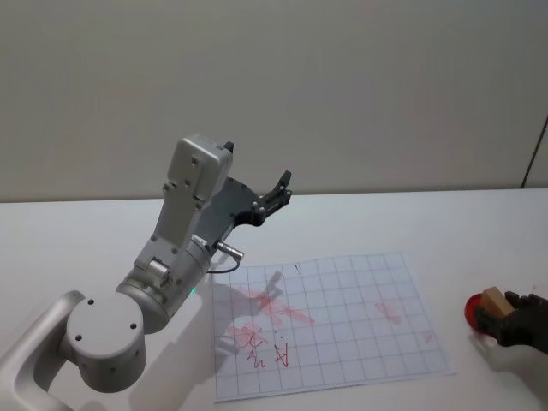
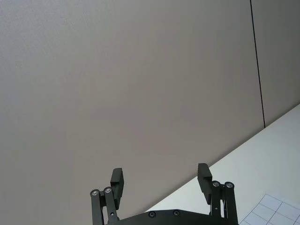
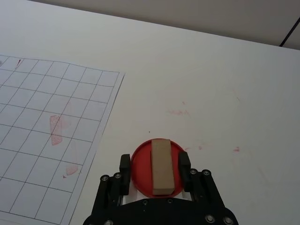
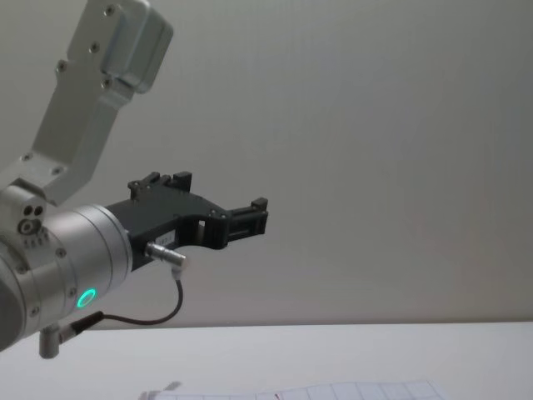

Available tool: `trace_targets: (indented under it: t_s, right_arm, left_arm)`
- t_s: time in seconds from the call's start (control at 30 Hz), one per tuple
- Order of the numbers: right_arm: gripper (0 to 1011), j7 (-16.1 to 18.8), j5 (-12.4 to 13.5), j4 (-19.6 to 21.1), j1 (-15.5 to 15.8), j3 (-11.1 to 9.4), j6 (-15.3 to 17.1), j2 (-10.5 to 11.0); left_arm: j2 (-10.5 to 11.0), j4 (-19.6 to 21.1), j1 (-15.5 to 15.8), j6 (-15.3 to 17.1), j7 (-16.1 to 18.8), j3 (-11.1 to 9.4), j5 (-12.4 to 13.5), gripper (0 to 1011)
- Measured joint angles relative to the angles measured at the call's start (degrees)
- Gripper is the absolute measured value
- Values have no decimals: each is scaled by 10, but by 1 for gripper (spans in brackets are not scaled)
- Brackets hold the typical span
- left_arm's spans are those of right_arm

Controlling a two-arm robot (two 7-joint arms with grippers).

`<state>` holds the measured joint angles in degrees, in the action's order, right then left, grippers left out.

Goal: Use the one hand to pick up the stamp and affix it onto the A4 paper.

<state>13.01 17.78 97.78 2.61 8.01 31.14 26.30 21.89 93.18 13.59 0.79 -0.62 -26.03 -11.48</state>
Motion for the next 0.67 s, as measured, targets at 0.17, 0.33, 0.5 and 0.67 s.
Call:
trace_targets:
  t_s: [0.17, 0.33, 0.5, 0.67]
  right_arm:
    - [722, 2, -1, -1, -1, 1, 0, -1]
    - [887, 3, -2, -1, -2, 1, 0, -1]
    - [1000, 4, -2, -2, -2, 2, 0, -1]
    - [1001, 5, -2, -2, -2, 2, 0, -2]
  left_arm:
    - [0, 0, 0, 0, 0, 0, 0, 1001]
    - [0, 0, 0, 0, 0, 0, 0, 1001]
    - [0, 0, 0, 0, 0, 0, 0, 1001]
    - [0, 0, 0, 0, 0, 0, 0, 1001]
